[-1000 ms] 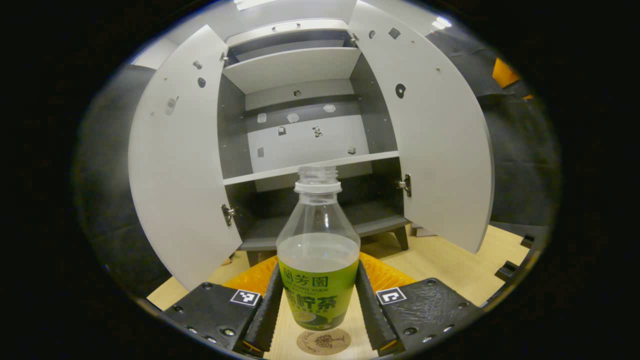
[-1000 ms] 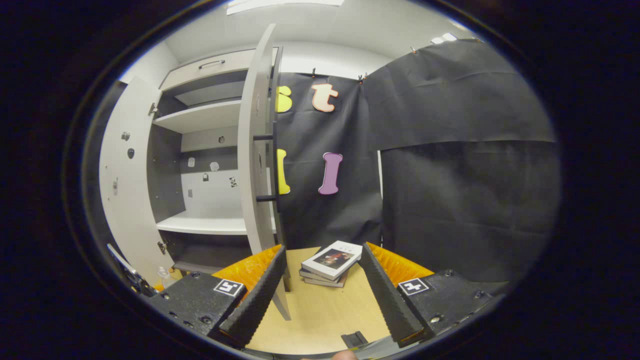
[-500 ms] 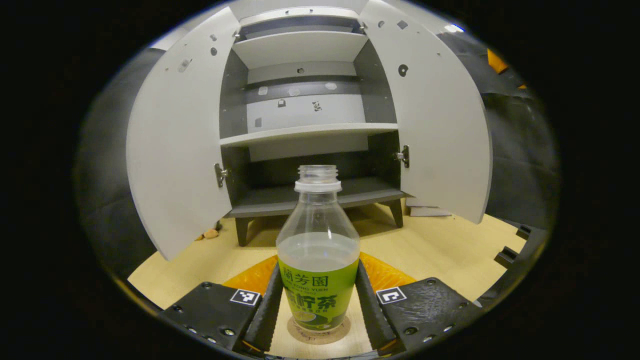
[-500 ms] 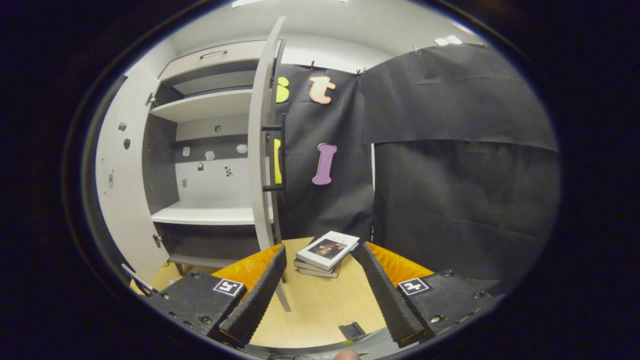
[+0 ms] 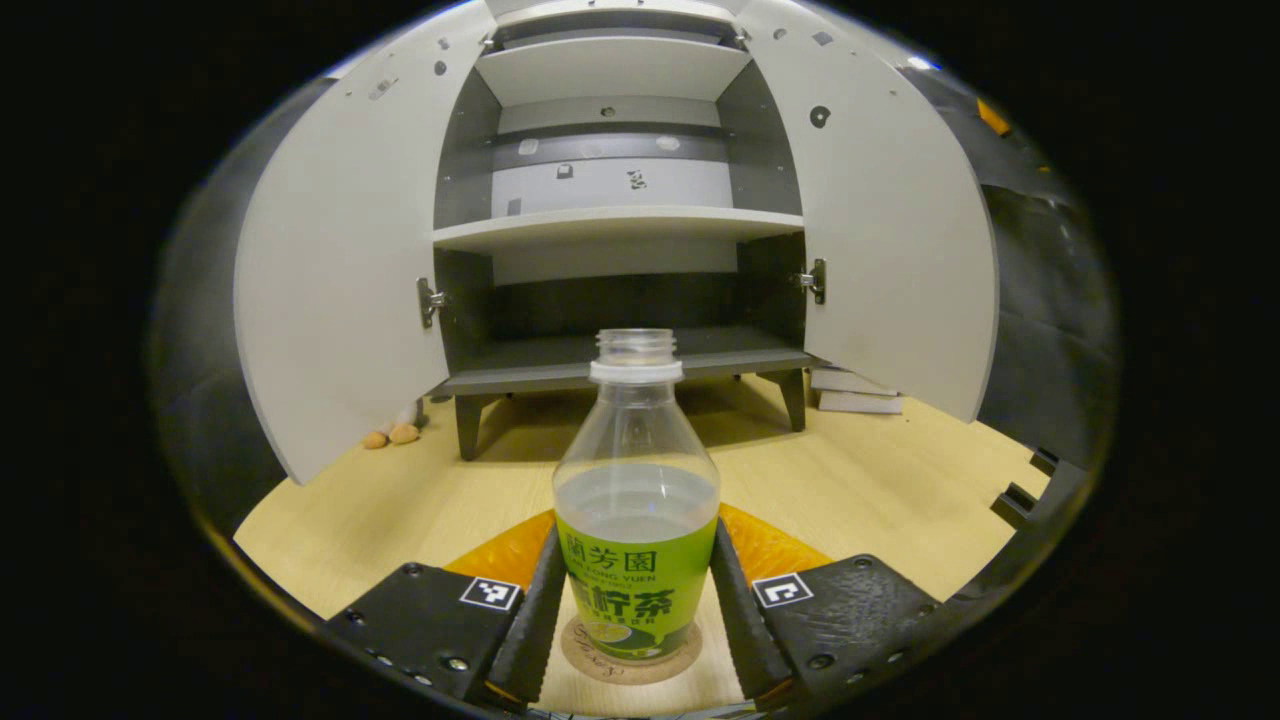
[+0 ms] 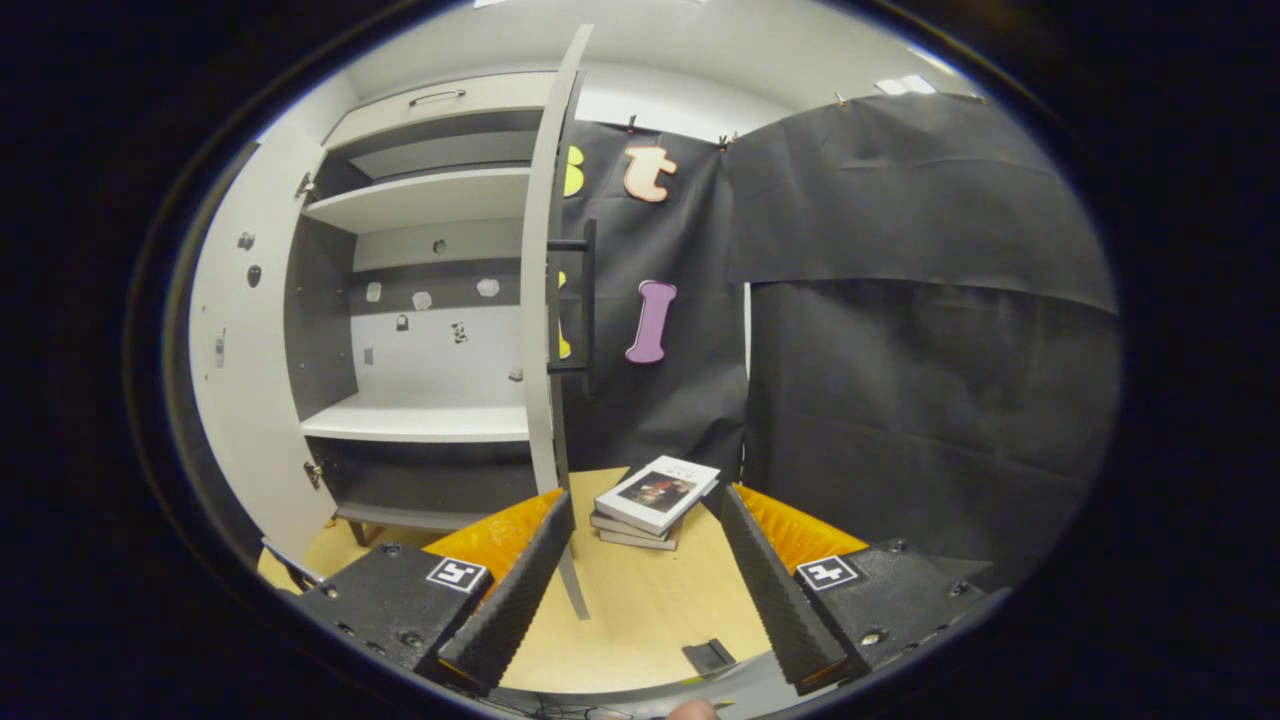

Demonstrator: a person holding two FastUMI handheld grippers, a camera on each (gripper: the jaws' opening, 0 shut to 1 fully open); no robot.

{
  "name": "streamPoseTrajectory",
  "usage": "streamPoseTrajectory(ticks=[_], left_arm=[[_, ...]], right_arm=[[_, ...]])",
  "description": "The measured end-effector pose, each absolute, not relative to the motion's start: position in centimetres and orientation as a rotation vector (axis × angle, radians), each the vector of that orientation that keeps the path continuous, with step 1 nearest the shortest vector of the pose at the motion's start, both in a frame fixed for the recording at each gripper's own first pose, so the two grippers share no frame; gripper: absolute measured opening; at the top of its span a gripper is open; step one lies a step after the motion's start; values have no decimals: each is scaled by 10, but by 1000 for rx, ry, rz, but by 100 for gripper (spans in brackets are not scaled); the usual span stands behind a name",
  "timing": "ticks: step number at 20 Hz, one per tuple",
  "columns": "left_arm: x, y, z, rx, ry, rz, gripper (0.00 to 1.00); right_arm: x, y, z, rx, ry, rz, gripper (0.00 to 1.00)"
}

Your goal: Grasp the bottle in the cabinet with the left hand and place it on the coaster, then close the right door with the right hand and the left door with the left hand.

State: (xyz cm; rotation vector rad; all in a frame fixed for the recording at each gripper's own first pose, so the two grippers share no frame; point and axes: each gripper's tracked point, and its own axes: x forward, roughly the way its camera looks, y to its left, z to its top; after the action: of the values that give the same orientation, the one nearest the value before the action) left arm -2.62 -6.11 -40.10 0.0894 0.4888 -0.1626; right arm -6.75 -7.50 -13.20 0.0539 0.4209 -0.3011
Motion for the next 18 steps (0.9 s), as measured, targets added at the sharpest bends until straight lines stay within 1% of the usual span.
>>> streamPoseTrajectory(ticks=[1, 2, 3, 4, 5, 6, 7, 8, 9, 10, 11, 13, 15, 16, 18], left_arm=[[-28, -60, -400, 82, 483, -160, 70], [-27, -61, -399, 79, 481, -162, 74], [-28, -61, -400, 82, 484, -163, 70], [-28, -62, -400, 82, 488, -163, 75], [-29, -63, -401, 81, 493, -170, 77], [-31, -64, -403, 78, 507, -179, 74], [-33, -64, -409, 67, 540, -180, 79], [-37, -62, -414, 55, 572, -176, 80], [-40, -61, -414, 46, 580, -174, 77], [-41, -59, -412, 48, 575, -169, 81], [-41, -57, -410, 53, 573, -169, 78], [-42, -56, -406, 65, 581, -173, 78], [-44, -56, -403, 82, 597, -173, 83], [-43, -55, -398, 84, 595, -170, 90], [-41, -56, -387, 79, 592, -168, 97]], right_arm=[[-67, -75, -132, 54, 421, -301, 97], [-66, -74, -133, 56, 421, -298, 98], [-64, -74, -133, 57, 422, -298, 98], [-62, -73, -135, 62, 422, -291, 97], [-60, -72, -135, 63, 423, -287, 97], [-58, -71, -135, 63, 420, -281, 97], [-56, -70, -135, 63, 417, -279, 97], [-54, -70, -137, 68, 419, -275, 98], [-52, -68, -136, 80, 419, -266, 97], [-50, -68, -136, 86, 415, -260, 98], [-47, -67, -135, 90, 408, -252, 98], [-42, -67, -134, 95, 397, -240, 98], [-38, -67, -133, 101, 387, -226, 98], [-35, -67, -132, 105, 380, -218, 98], [-31, -69, -129, 108, 362, -202, 98]])
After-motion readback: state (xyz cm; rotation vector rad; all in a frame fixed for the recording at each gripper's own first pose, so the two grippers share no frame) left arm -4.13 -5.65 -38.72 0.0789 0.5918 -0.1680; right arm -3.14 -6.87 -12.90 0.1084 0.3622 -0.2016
